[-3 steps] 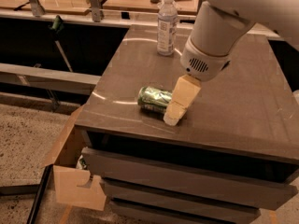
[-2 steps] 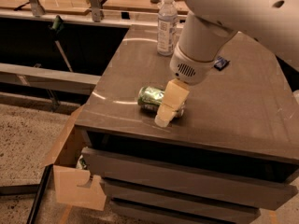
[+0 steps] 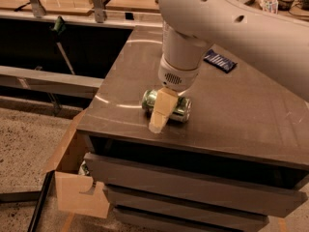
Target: Place green can upright
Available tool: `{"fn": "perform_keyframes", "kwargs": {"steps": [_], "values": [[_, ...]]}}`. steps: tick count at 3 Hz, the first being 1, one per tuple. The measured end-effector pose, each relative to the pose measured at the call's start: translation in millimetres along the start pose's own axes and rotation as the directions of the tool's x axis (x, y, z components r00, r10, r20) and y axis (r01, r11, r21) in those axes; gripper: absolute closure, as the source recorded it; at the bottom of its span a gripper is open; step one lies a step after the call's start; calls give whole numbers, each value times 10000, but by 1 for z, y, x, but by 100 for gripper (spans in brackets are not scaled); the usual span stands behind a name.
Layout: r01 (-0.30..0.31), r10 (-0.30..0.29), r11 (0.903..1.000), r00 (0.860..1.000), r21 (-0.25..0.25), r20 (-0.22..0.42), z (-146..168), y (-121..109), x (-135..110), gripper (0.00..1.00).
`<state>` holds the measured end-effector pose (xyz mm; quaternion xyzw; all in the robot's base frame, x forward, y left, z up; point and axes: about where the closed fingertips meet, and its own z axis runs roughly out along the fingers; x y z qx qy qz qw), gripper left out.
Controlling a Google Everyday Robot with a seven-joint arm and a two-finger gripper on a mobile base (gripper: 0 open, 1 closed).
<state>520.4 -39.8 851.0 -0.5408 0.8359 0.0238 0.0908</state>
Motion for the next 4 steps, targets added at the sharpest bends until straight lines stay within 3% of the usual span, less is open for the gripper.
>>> {"fn": "perform_keyframes", "kwargs": {"steps": [2, 3, 4], "values": [[267, -267, 9996, 9980, 1, -568, 14, 2, -16, 48], [250, -243, 9995, 9989, 170, -394, -3, -1, -15, 79], [556, -613, 9972, 9910, 509, 1190, -55, -14, -11, 99]]}}
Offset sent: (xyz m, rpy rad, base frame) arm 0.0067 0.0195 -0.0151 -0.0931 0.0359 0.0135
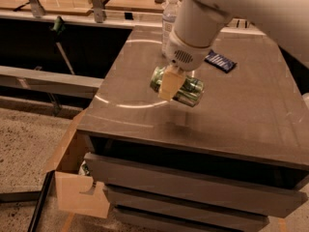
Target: Place green can upright
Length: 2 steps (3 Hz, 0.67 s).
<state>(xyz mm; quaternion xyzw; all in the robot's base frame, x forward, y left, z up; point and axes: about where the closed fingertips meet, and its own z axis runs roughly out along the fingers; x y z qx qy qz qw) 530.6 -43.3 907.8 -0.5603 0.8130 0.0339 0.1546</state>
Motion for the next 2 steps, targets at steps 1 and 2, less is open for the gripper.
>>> {"fn": "perform_keyframes", "kwargs": {"steps": [1, 2], "values": [[249, -326, 9989, 9790, 408, 2013, -45, -19, 8, 100], [127, -417, 9973, 9075, 720, 4179, -68, -47, 24, 100]]}}
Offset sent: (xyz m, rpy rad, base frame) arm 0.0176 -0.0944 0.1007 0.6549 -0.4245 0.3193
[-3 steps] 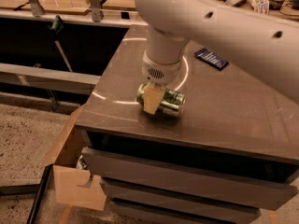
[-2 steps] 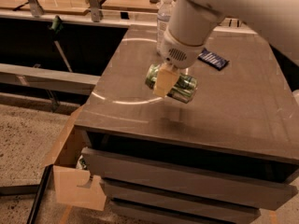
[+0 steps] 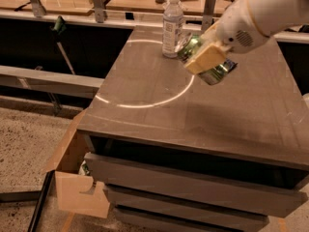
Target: Place green can upright
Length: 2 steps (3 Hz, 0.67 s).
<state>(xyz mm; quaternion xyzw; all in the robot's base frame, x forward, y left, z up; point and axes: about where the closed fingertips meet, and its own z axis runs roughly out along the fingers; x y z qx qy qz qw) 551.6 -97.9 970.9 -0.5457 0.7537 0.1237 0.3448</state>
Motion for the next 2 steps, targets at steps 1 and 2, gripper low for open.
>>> {"fn": "perform_keyframes", "kwargs": {"steps": [1, 2], "values": [[75, 2, 9994, 9745, -334, 2245, 0, -11, 12, 100], [575, -9, 9910, 9062, -1211, 4228, 20, 3, 14, 100]]}}
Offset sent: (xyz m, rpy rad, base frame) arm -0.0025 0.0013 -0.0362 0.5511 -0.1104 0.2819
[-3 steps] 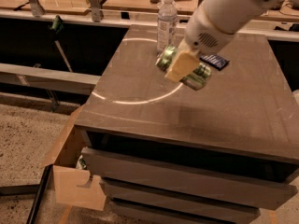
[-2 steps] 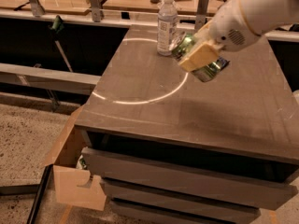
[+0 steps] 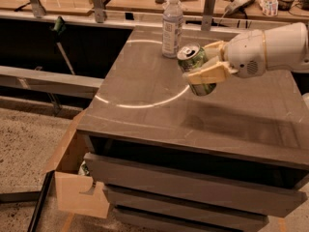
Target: Place green can upright
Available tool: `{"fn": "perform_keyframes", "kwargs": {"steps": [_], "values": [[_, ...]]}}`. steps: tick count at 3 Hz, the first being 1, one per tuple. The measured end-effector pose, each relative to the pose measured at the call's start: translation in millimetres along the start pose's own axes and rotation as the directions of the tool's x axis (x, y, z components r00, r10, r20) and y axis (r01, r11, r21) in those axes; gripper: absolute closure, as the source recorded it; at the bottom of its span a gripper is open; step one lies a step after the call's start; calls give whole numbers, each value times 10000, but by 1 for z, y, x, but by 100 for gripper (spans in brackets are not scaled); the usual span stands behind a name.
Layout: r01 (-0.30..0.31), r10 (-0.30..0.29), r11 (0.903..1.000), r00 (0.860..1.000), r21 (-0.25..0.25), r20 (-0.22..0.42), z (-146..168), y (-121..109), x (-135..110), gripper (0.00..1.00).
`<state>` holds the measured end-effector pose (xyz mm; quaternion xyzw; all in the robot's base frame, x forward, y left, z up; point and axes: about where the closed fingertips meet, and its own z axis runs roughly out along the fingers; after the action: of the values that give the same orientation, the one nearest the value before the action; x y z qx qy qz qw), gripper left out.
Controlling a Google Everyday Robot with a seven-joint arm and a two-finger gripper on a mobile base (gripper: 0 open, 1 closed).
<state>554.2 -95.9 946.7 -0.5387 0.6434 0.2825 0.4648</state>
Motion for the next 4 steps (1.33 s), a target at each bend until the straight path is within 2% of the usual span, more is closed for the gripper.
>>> {"fn": "perform_keyframes", "kwargs": {"steps": [1, 3, 4], "values": [[-77, 125, 9984, 9962, -559, 856, 12, 9, 7, 100], [-388, 592, 9932, 9801, -1097, 1895, 31, 15, 25, 100], [-647, 912, 9916, 9635, -1116, 2519, 33, 14, 32, 85]]}}
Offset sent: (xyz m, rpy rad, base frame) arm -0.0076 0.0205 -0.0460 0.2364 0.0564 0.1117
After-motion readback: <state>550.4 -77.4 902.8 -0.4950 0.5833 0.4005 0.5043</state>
